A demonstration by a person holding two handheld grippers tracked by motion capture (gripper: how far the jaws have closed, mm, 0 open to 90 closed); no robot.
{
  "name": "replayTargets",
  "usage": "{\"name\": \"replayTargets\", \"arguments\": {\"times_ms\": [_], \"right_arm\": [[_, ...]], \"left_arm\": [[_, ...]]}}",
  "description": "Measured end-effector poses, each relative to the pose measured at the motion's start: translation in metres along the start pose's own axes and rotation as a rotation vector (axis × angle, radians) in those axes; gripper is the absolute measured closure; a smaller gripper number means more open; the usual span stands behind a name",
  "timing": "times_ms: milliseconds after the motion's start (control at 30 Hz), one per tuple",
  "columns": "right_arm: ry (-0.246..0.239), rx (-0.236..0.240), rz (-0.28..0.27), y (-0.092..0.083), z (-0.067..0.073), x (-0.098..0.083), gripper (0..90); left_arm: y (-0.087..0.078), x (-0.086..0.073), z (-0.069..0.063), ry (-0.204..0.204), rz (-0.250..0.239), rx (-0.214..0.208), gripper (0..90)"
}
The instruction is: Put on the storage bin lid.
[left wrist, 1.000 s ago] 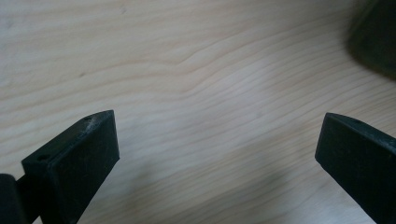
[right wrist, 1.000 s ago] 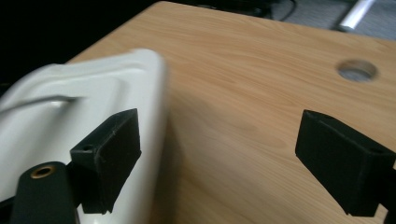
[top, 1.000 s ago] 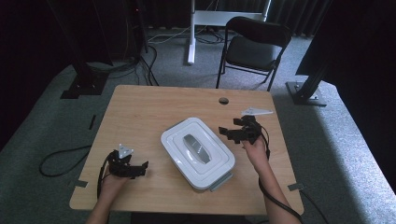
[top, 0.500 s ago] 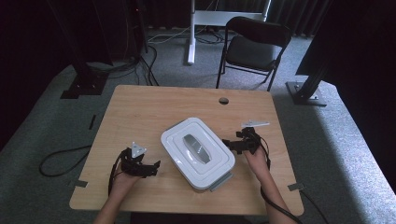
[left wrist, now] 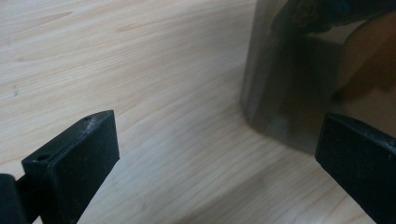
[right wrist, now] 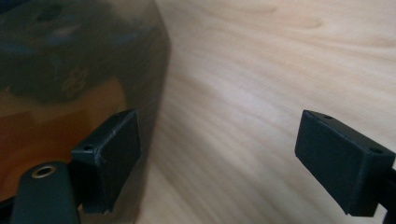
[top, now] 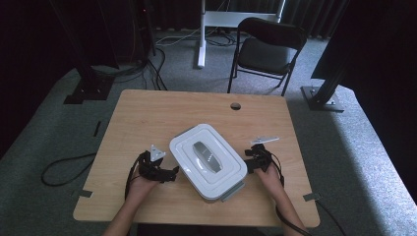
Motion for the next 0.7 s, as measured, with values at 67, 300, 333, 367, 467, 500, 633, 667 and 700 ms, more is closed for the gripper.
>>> {"name": "replayTargets", "arguments": {"times_ms": [67,300,333,367,467,500,633,667,700], "right_arm": [[0.013,0.023,0.0,0.0,0.002,-0.003,14.2],[0.012,0.014,-0.02,-0.004,0.003,-0.006,14.4],[0.014,0.007,-0.02,-0.004,0.003,-0.006,14.4],[0.015,0.0,-0.023,-0.005,0.003,-0.007,14.5],[0.026,-0.007,-0.038,-0.008,0.003,-0.009,14.8],[0.031,-0.006,-0.043,-0.008,0.003,-0.01,14.8],[0.061,0.014,-0.052,-0.01,0.003,-0.015,14.9],[0.062,0.018,-0.055,-0.01,0.003,-0.015,14.9],[0.068,0.022,-0.053,-0.01,0.004,-0.016,14.9]], "left_arm": [[0.002,0.002,0.0,0.018,0.0,0.017,0.1],[0.013,0.01,0.002,0.026,0.008,0.028,0.1],[0.016,0.011,0.002,0.033,0.012,0.023,0.1],[0.018,0.012,0.003,0.038,0.014,0.019,0.1],[0.024,0.016,0.003,0.04,0.017,0.007,0.1],[0.026,0.017,0.003,0.043,0.022,0.0,0.1],[0.034,0.021,0.005,0.041,0.026,-0.012,0.1],[0.036,0.022,0.005,0.043,0.028,-0.014,0.1],[0.038,0.024,0.005,0.044,0.029,-0.014,0.1]]}}
Point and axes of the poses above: each handheld gripper's, and its own axes: y roughly forward along the jaws, x roughly out of its top, z roughly to its left, the point moved 5 cm from there along y, roughly forward along the jaws, and after that the axes turned 10 degrees about -z, right-handed, at the moved point
